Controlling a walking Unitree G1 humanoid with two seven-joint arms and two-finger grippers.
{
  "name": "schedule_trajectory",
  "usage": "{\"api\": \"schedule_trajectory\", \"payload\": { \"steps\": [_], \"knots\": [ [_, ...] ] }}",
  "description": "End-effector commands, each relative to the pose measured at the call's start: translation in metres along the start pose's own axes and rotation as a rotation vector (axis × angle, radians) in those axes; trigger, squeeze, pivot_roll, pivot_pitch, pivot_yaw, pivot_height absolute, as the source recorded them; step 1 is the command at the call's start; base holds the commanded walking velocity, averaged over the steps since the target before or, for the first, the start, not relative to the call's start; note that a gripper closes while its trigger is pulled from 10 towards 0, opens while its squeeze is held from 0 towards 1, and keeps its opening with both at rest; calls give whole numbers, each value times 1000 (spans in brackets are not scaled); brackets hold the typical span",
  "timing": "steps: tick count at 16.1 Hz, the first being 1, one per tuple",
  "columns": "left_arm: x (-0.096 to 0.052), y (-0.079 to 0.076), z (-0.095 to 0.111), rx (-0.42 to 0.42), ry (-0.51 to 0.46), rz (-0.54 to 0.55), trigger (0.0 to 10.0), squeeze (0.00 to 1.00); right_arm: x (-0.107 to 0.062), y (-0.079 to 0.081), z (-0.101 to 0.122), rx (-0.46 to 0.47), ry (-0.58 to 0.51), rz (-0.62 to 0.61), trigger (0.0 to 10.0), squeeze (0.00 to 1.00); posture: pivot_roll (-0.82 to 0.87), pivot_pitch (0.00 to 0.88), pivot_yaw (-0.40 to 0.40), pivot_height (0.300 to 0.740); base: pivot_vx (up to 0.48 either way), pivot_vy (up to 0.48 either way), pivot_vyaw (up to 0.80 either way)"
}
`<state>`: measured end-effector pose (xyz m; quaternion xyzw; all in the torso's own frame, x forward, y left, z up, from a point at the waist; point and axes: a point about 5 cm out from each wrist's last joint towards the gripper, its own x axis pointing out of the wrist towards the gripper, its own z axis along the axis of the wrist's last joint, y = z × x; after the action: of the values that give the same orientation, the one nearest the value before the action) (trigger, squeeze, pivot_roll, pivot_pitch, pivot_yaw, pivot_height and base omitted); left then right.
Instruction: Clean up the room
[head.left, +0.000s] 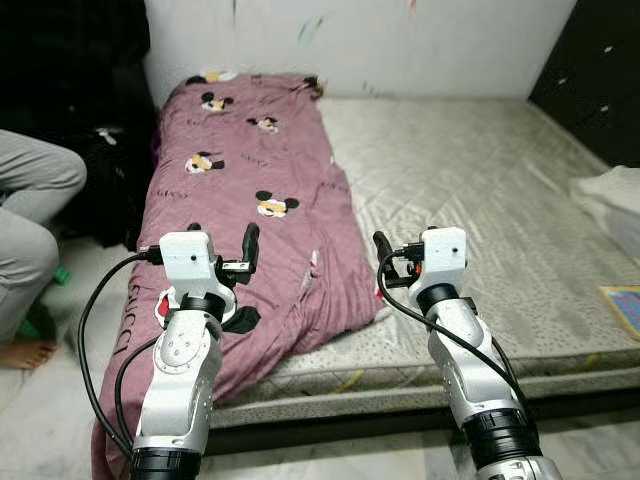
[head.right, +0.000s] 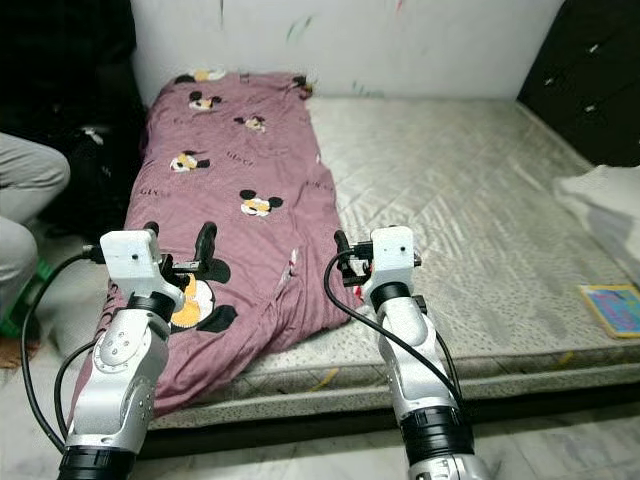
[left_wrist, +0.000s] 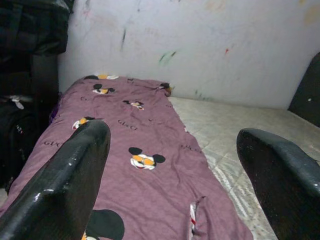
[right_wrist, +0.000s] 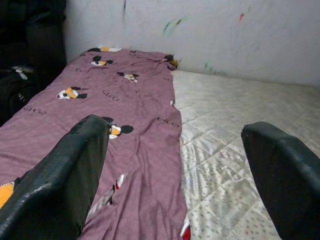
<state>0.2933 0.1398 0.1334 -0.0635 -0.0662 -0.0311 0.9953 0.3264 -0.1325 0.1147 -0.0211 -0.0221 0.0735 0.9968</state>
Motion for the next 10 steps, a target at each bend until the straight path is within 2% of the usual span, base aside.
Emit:
{"api": "schedule_trajectory", "payload": {
  "steps": [1,2,10],
  "knots": [
    [2,-1,3,-2,-12,-12,10000,0,2,-3,3,1,-12,-6,10000,0,-53,0,-36,740,345,0,0],
    [2,-1,2,-4,-10,-10,10000,0,2,-3,3,1,-11,-8,10000,0,-53,0,-36,740,341,0,0],
    [4,-3,0,-31,10,29,10000,0,1,-6,1,-6,-3,-21,10000,0,-58,0,-34,740,0,0,0]
  ]
}}
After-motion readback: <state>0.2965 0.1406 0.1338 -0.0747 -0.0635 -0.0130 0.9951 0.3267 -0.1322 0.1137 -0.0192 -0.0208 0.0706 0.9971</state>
